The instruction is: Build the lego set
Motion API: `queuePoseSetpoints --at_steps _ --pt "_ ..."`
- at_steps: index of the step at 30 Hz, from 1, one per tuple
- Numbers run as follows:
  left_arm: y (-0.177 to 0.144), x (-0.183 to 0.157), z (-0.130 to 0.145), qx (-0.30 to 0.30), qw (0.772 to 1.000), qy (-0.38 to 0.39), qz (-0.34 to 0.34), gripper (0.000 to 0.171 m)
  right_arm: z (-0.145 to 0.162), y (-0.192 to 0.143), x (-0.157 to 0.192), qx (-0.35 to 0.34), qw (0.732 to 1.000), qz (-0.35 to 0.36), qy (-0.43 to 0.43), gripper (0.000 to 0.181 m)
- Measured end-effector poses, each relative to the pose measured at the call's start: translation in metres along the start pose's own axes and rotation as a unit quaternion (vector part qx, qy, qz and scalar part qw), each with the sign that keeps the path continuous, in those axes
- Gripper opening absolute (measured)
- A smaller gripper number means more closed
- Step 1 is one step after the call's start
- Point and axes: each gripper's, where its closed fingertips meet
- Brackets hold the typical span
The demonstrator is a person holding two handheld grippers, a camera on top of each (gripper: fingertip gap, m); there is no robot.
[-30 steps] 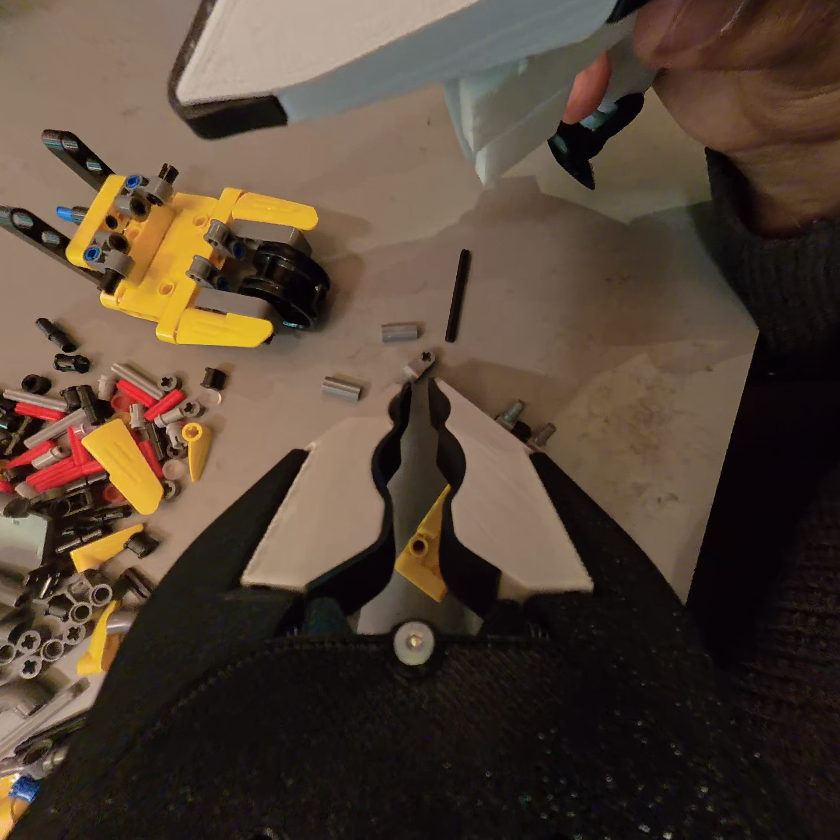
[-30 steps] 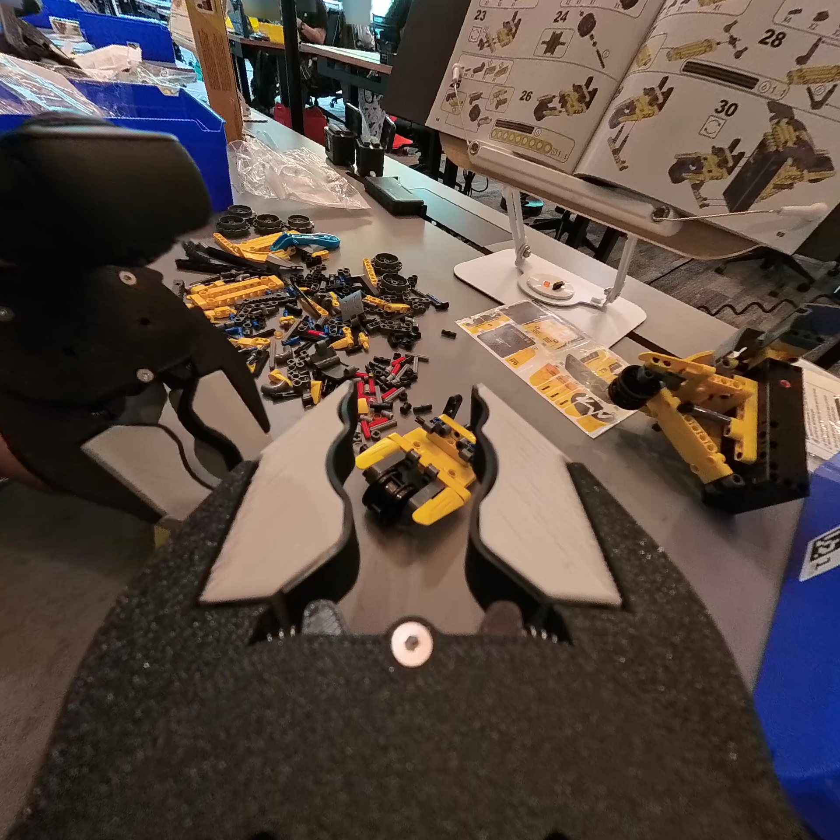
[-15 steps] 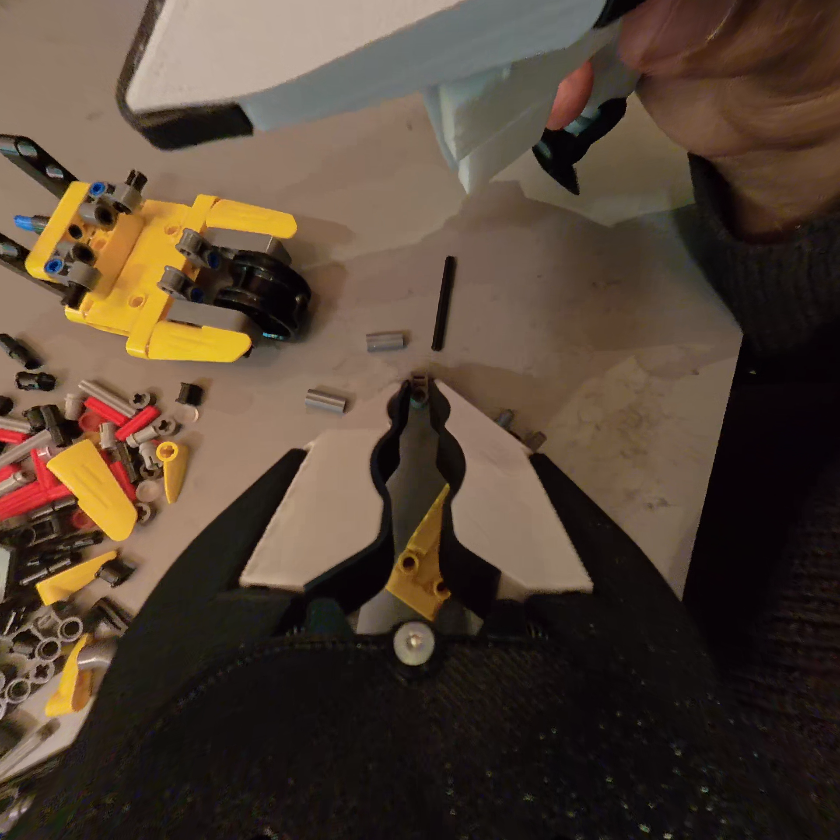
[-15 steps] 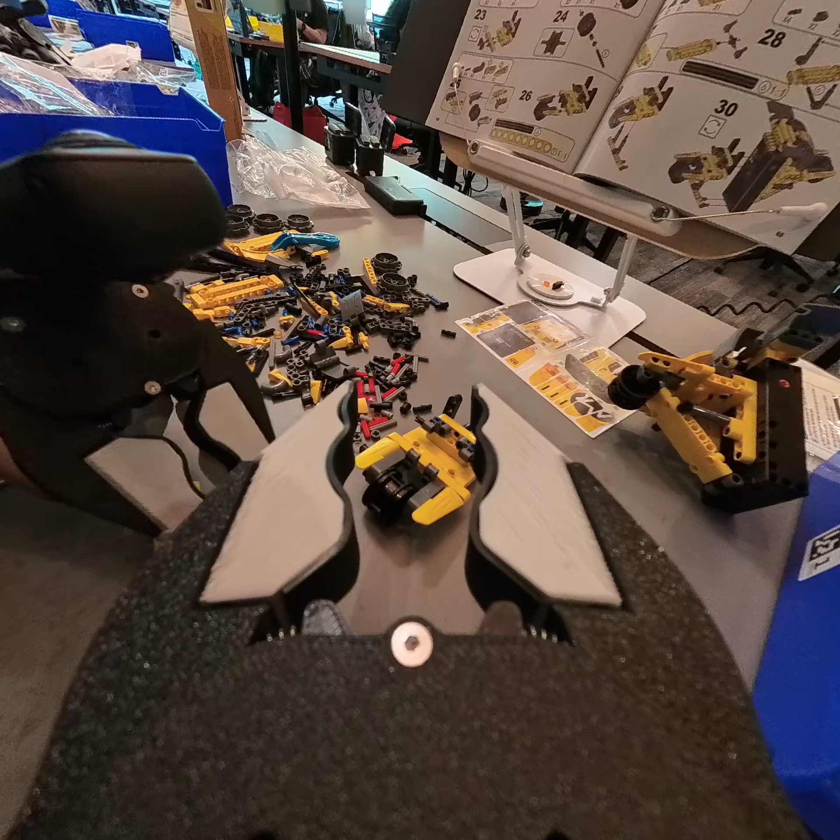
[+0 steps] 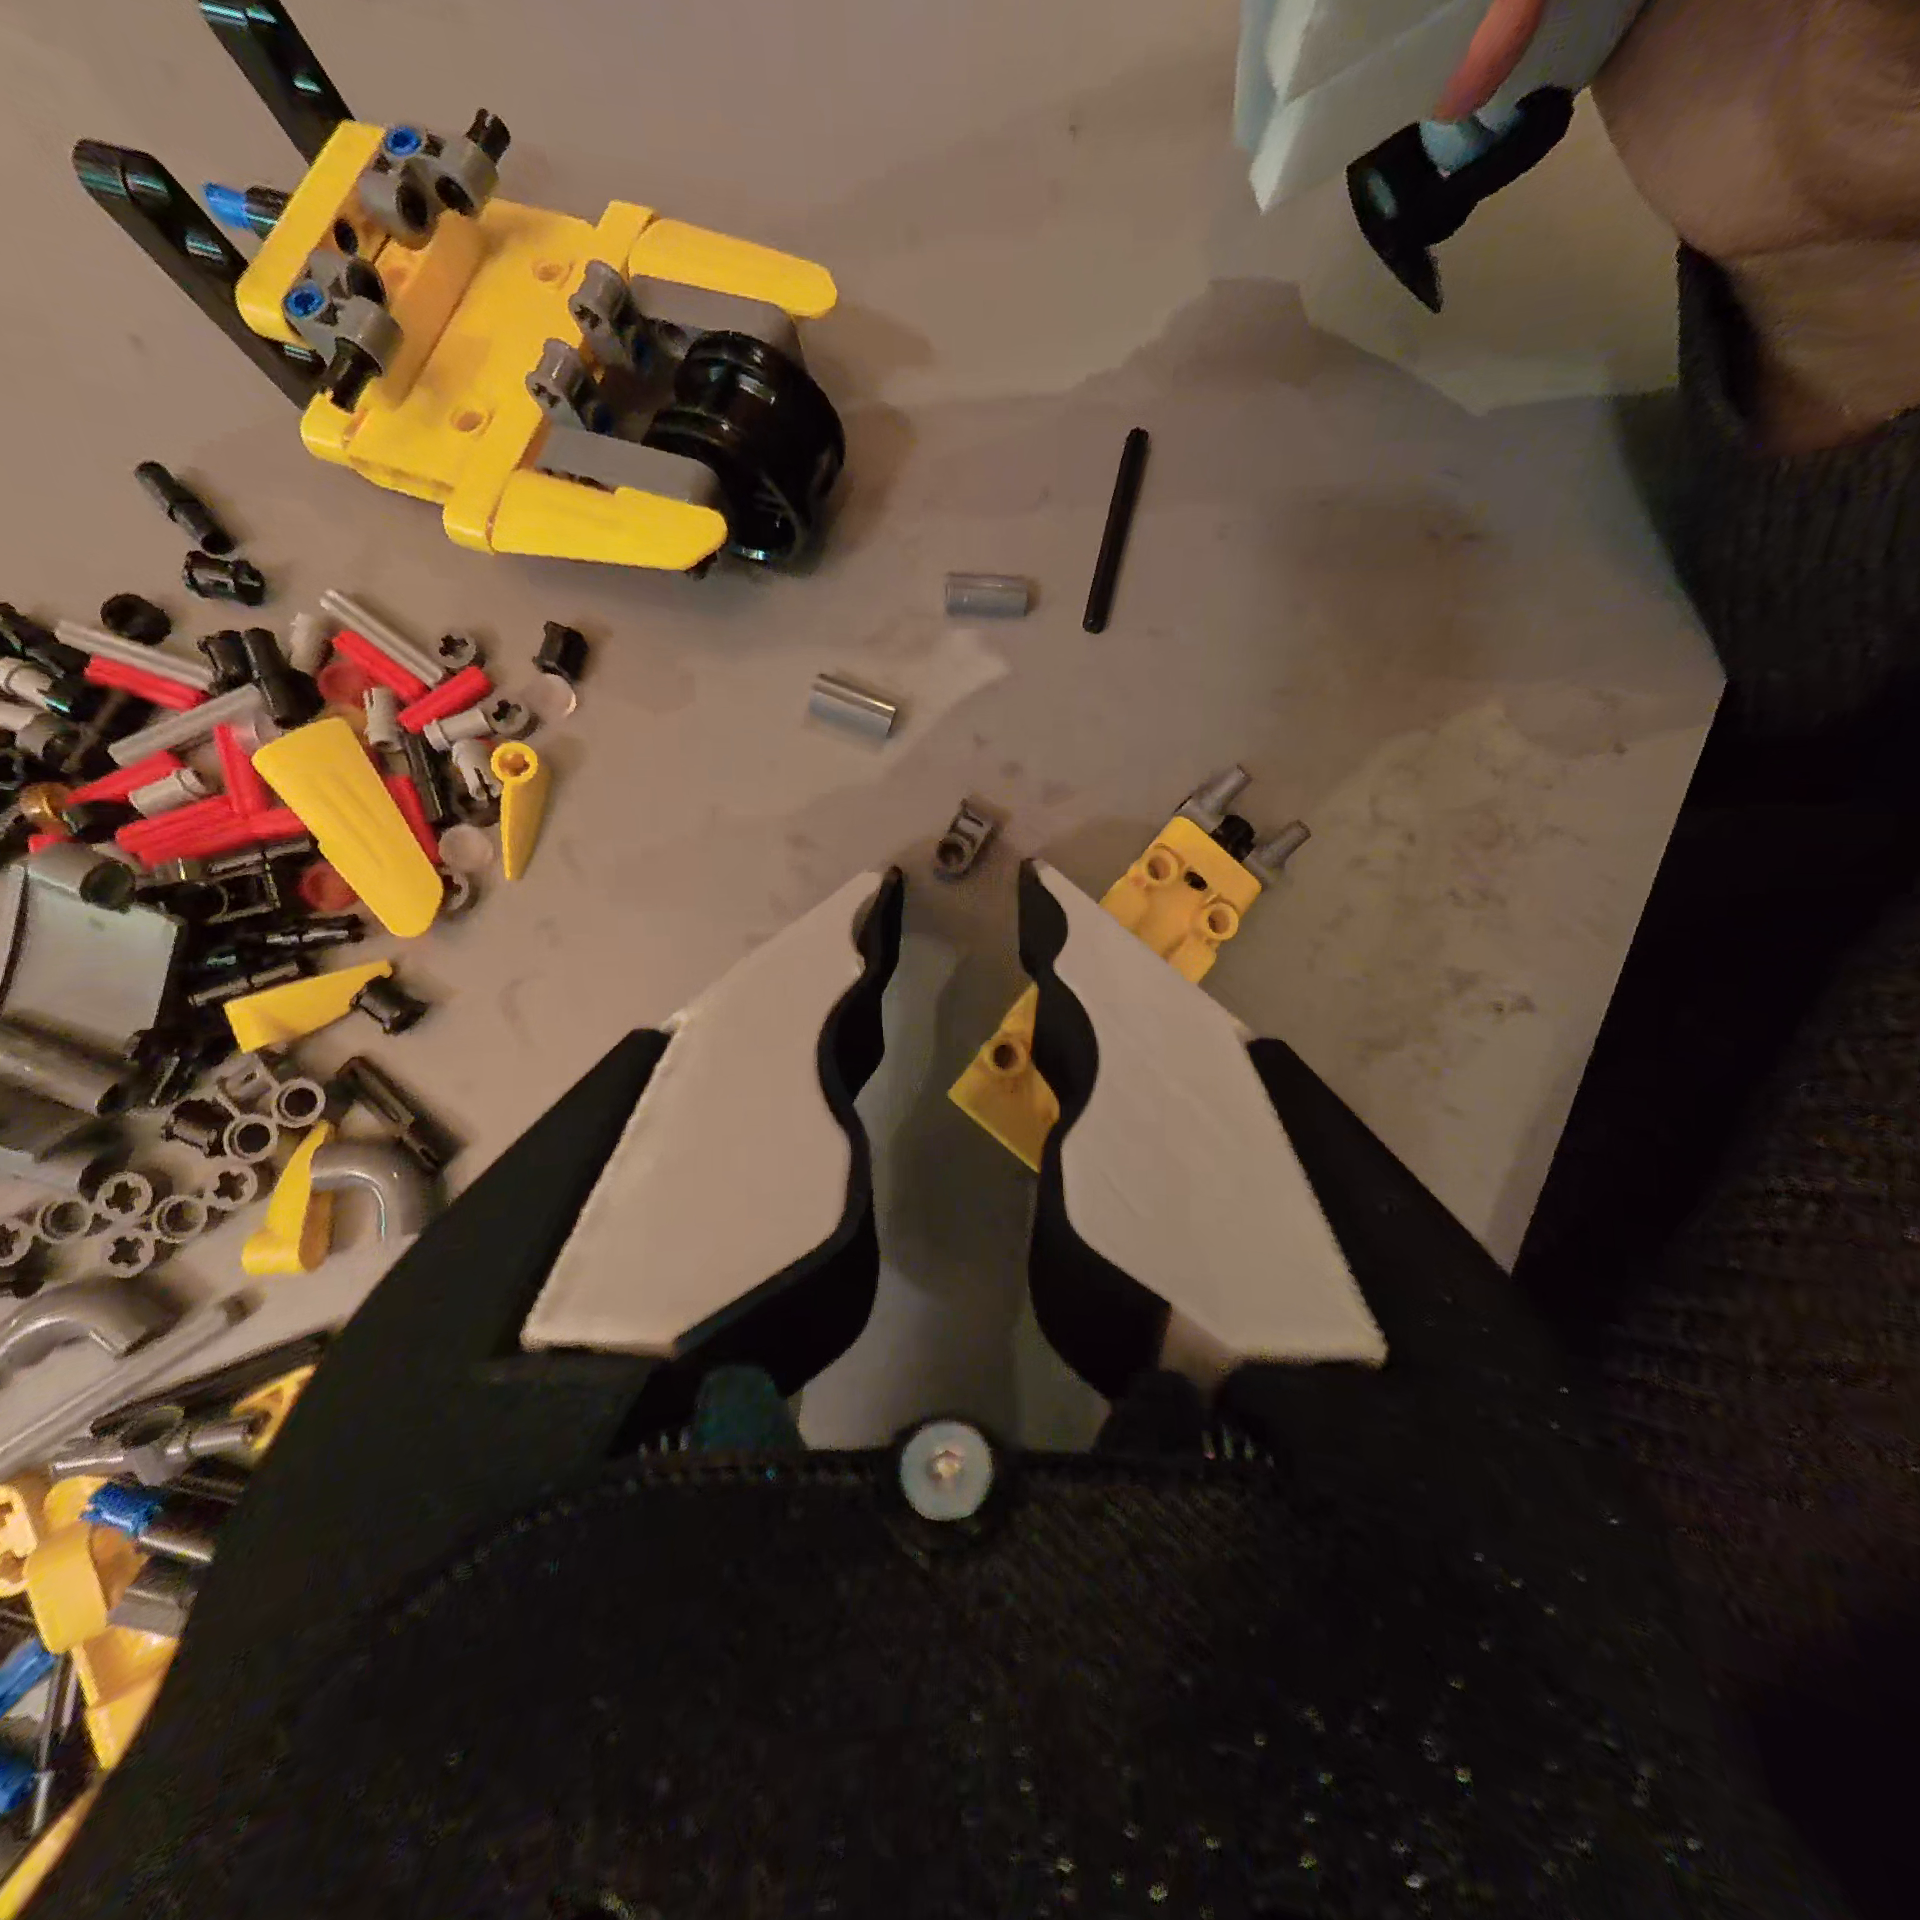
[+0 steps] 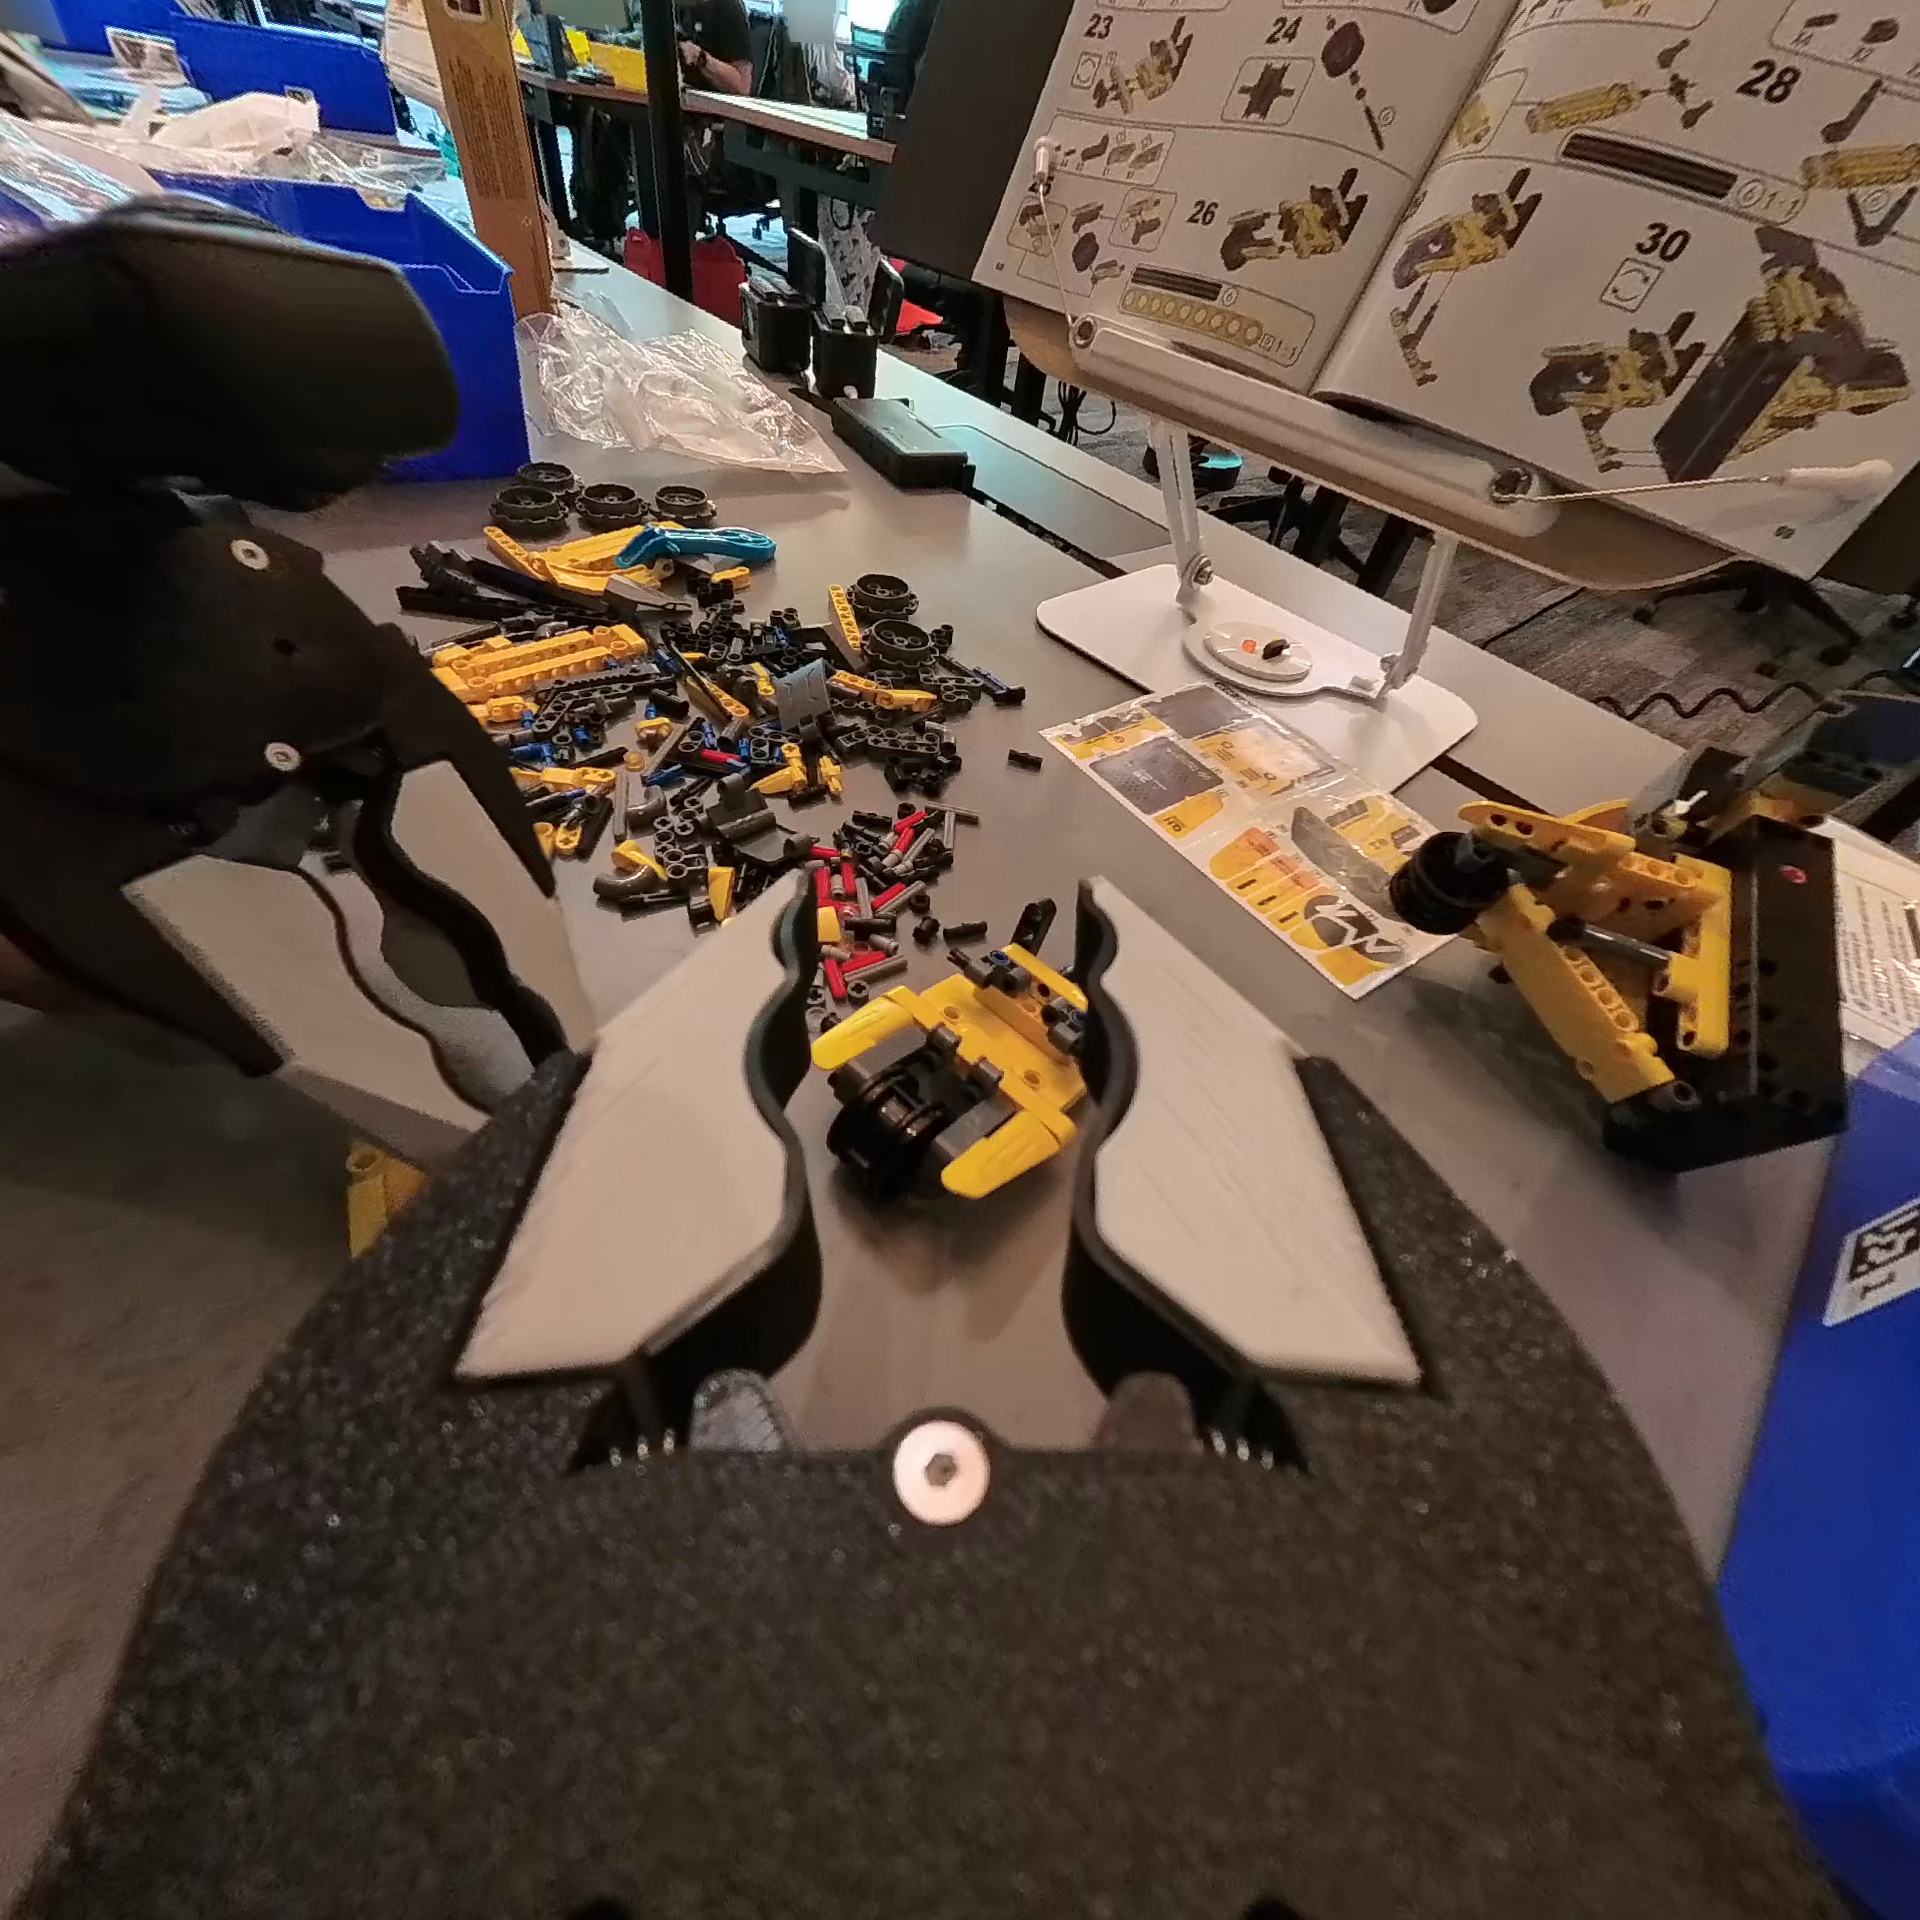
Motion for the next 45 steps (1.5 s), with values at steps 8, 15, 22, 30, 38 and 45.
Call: queuePoseSetpoints --at_steps 8,15,22,30,38,45 --pt "0.003 -0.006 -0.001 -0.014 1.0 0.018 0.004 0.032 0.0 0.0 0.0 0.001 1.0 0.0 -0.001 0.049" --pt "0.005 -0.031 -0.002 -0.011 0.998 0.015 0.067 0.021 0.0 0.0 0.0 0.0 1.0 0.0 -0.001 0.049" --pt "0.007 -0.037 -0.006 -0.024 0.996 0.029 0.083 0.021 0.0 0.0 0.0 0.0 1.0 0.0 -0.001 0.049" --pt "0.001 -0.02 -0.013 -0.053 0.996 0.011 0.065 0.021 0.0 0.0 0.0 0.001 1.0 0.0 -0.002 0.049" --pt "-0.004 -0.006 -0.019 -0.063 0.997 0.022 0.037 0.025 0.0 0.0 0.0 0.002 1.0 0.0 -0.002 0.049" --pt "-0.016 0.018 -0.037 -0.095 0.995 0.021 0.007 0.027 0.001 0.0 0.0 0.002 1.0 0.001 -0.002 0.049"
Point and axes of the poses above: each gripper's, where its closed fingertips meet, y out along the fingers, z out of its underside, x = y × z across the jaws, and after that the axes turned 13 degrees about -x, right-handed
